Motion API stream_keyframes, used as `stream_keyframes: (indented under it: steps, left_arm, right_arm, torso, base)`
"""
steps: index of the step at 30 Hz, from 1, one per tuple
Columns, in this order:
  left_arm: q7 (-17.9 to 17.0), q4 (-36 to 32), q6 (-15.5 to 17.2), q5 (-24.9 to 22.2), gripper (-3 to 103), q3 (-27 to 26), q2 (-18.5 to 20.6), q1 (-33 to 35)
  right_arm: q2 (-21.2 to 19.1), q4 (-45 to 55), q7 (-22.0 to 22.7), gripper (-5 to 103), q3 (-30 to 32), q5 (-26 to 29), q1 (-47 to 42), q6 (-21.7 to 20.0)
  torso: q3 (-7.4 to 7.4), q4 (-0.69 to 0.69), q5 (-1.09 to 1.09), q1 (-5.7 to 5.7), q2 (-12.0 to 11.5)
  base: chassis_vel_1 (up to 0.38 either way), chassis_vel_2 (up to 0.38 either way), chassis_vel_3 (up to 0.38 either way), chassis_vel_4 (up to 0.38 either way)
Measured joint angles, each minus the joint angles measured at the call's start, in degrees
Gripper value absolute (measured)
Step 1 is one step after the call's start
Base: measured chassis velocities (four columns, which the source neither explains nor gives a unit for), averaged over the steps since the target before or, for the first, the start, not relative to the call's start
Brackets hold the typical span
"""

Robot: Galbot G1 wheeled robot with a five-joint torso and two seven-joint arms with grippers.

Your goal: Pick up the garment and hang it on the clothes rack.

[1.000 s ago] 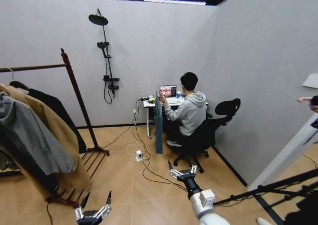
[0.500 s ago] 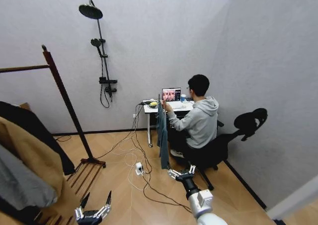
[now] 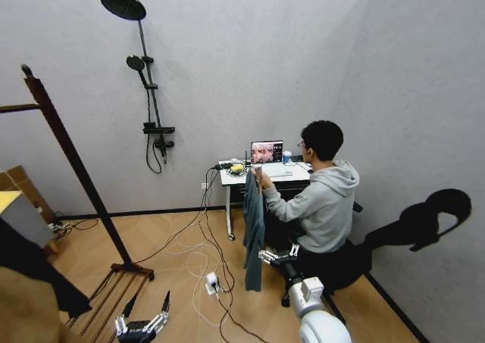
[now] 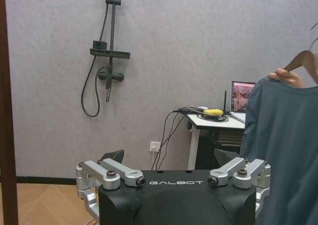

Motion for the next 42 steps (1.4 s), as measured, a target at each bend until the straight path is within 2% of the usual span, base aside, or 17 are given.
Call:
stream_keyframes:
  steps: [6,8,10,19,24,30,31,33,34,35,36,37,39,42]
  left_arm:
    - [0.0,0.0,0.0,0.0,100,0.0,0.0,0.0]
    - [-0.01,0.0,0.0,0.0,100,-0.01,0.0,0.0]
    - [0.01,0.0,0.0,0.0,100,0.0,0.0,0.02]
    - [0.0,0.0,0.0,0.0,100,0.0,0.0,0.02]
    - [0.0,0.0,0.0,0.0,100,0.0,0.0,0.01]
    - [0.0,0.0,0.0,0.0,100,0.0,0.0,0.01]
    - [0.0,0.0,0.0,0.0,100,0.0,0.0,0.01]
    - [0.0,0.0,0.0,0.0,100,0.0,0.0,0.01]
    - [0.0,0.0,0.0,0.0,100,0.0,0.0,0.01]
    - [0.0,0.0,0.0,0.0,100,0.0,0.0,0.01]
    - [0.0,0.0,0.0,0.0,100,0.0,0.0,0.01]
    - [0.0,0.0,0.0,0.0,100,0.0,0.0,0.01]
    - [0.0,0.0,0.0,0.0,100,0.0,0.0,0.01]
    - [0.0,0.0,0.0,0.0,100,0.0,0.0,0.01]
  right_arm:
    - [-3.94,-6.29,1.05,100,1.95,3.14,9.83,-0.83]
    - [-4.22,-6.88,1.06,100,2.02,3.38,10.59,-0.84]
    - [-6.45,-11.52,1.09,100,1.75,5.78,16.53,-1.18]
    - [-8.76,-19.31,0.93,100,-0.98,8.68,26.05,-1.25]
    - [-10.18,-25.74,-1.94,100,-2.65,9.25,33.52,-0.58]
    - [-10.26,-30.47,-4.56,101,-4.27,10.1,38.38,0.44]
    - [-10.01,-31.12,-4.72,97,-4.46,10.26,39.11,0.48]
    - [-9.77,-31.69,-4.87,97,-4.6,10.33,39.76,0.51]
    - [-9.33,-32.6,-4.95,87,-4.82,10.42,40.78,0.51]
    - [-9.16,-33.18,-4.95,87,-4.97,10.46,41.33,0.47]
    - [-9.05,-33.95,-4.99,82,-5.15,10.47,41.95,0.41]
    - [-9.05,-33.95,-4.99,82,-5.15,10.47,41.95,0.41]
    - [-8.9,-35.37,-5.14,71,-5.41,10.47,42.95,0.39]
    - [-8.8,-35.82,-5.37,65,-5.42,10.46,43.32,0.38]
  torso:
    - [0.0,0.02,-0.01,0.0,-0.01]
    - [0.0,0.01,-0.01,-0.01,-0.01]
    - [-0.04,-0.01,-0.01,-0.12,0.06]
    - [-0.02,0.0,0.0,-0.09,0.04]
    - [-0.01,0.01,-0.01,-0.03,0.01]
    - [-0.01,0.0,-0.01,-0.04,0.02]
    - [-0.01,0.0,-0.01,-0.04,0.02]
    - [-0.01,0.0,-0.01,-0.04,0.02]
    - [-0.01,0.01,-0.01,-0.04,0.02]
    - [-0.01,0.01,-0.01,-0.04,0.02]
    - [-0.01,0.01,-0.01,-0.05,0.02]
    - [-0.01,0.01,-0.01,-0.05,0.02]
    - [-0.01,0.0,-0.01,-0.04,0.02]
    - [-0.01,0.0,-0.01,-0.05,0.02]
  base:
    - [-0.132,0.15,0.102,-0.098]
    - [0.0,0.0,0.0,0.0]
    - [0.032,-0.023,-0.026,0.025]
    - [0.037,-0.045,-0.031,0.037]
    - [0.0,0.0,0.0,0.0]
    - [0.0,0.0,0.0,0.0]
    - [0.0,0.0,0.0,0.0]
    - [0.0,0.0,0.0,0.0]
    - [0.0,0.0,0.0,0.0]
    - [0.0,0.0,0.0,0.0]
    - [0.0,0.0,0.0,0.0]
    - [0.0,0.0,0.0,0.0]
    - [0.0,0.0,0.0,0.0]
    - [0.0,0.0,0.0,0.0]
